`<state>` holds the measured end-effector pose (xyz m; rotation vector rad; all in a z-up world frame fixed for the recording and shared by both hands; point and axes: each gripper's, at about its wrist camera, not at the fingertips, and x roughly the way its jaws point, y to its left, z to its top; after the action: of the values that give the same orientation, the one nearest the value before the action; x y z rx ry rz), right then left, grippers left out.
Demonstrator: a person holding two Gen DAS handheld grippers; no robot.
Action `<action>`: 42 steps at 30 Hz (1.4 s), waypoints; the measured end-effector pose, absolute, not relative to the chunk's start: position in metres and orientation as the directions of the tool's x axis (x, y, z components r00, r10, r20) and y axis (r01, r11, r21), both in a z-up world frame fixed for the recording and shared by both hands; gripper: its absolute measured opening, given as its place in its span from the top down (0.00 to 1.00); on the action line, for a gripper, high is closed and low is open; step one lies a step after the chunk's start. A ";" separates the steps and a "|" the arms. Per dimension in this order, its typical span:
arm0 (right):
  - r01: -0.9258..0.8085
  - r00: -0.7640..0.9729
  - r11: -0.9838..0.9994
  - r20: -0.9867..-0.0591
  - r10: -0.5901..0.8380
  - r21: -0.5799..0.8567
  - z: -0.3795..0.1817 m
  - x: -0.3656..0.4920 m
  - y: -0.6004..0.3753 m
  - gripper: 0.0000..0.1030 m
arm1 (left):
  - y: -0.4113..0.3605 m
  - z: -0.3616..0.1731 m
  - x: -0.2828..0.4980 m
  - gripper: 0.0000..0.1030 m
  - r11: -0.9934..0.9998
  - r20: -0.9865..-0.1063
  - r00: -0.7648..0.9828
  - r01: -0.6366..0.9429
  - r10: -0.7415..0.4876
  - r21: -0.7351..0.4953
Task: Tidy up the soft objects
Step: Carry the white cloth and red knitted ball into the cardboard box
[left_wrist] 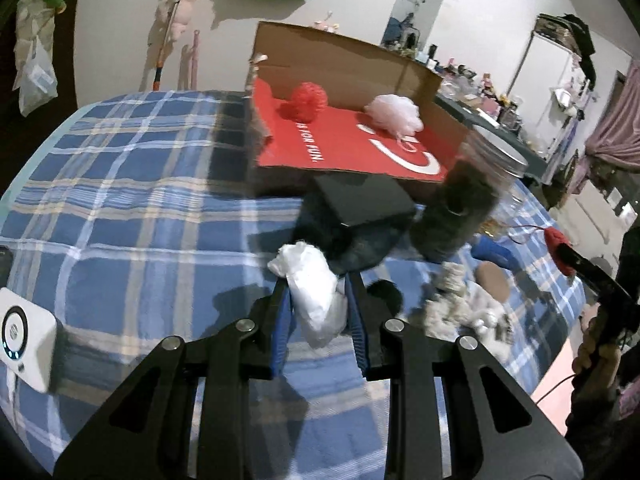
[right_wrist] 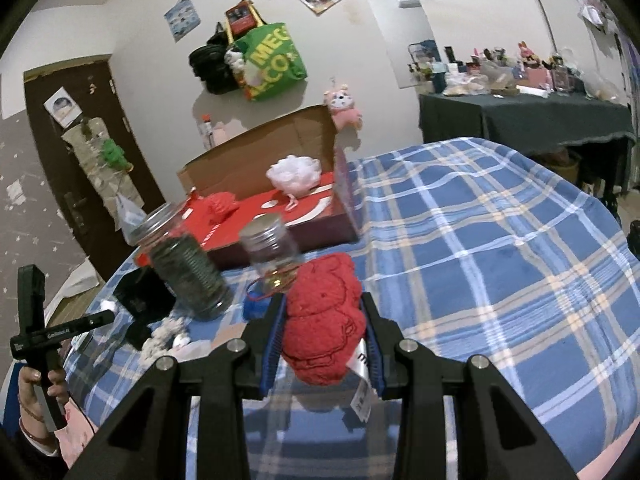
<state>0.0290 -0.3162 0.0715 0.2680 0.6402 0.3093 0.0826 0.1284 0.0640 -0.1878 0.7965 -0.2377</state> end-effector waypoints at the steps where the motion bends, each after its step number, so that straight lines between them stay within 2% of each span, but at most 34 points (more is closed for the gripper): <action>1: -0.188 0.760 0.920 -0.543 0.358 0.345 0.071 0.033 -0.320 0.63 | 0.131 0.064 0.086 0.76 0.957 -0.686 0.673 0.136 -0.278 -0.255; 15: -0.145 0.781 0.927 -0.536 0.322 0.346 0.083 0.079 -0.335 0.63 | 0.150 0.070 0.130 0.76 0.961 -0.705 0.656 0.140 -0.269 -0.237; 30: -0.228 0.792 0.923 -0.491 0.362 0.311 0.114 0.125 -0.307 0.63 | 0.137 0.105 0.169 0.76 0.944 -0.670 0.666 0.231 -0.329 -0.234; 36: -0.302 0.752 0.927 -0.542 0.375 0.222 0.117 0.160 -0.273 0.63 | 0.116 0.113 0.202 0.76 0.926 -0.686 0.624 0.293 -0.373 -0.237; 42: -0.370 0.685 0.923 -0.640 0.348 0.106 0.110 0.199 -0.236 0.63 | 0.097 0.110 0.237 0.76 0.916 -0.728 0.566 0.329 -0.386 -0.229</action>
<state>0.1992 -0.2363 0.1097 -0.0329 0.7101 0.4023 0.2375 0.0967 0.1097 -0.0701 0.8730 -0.4205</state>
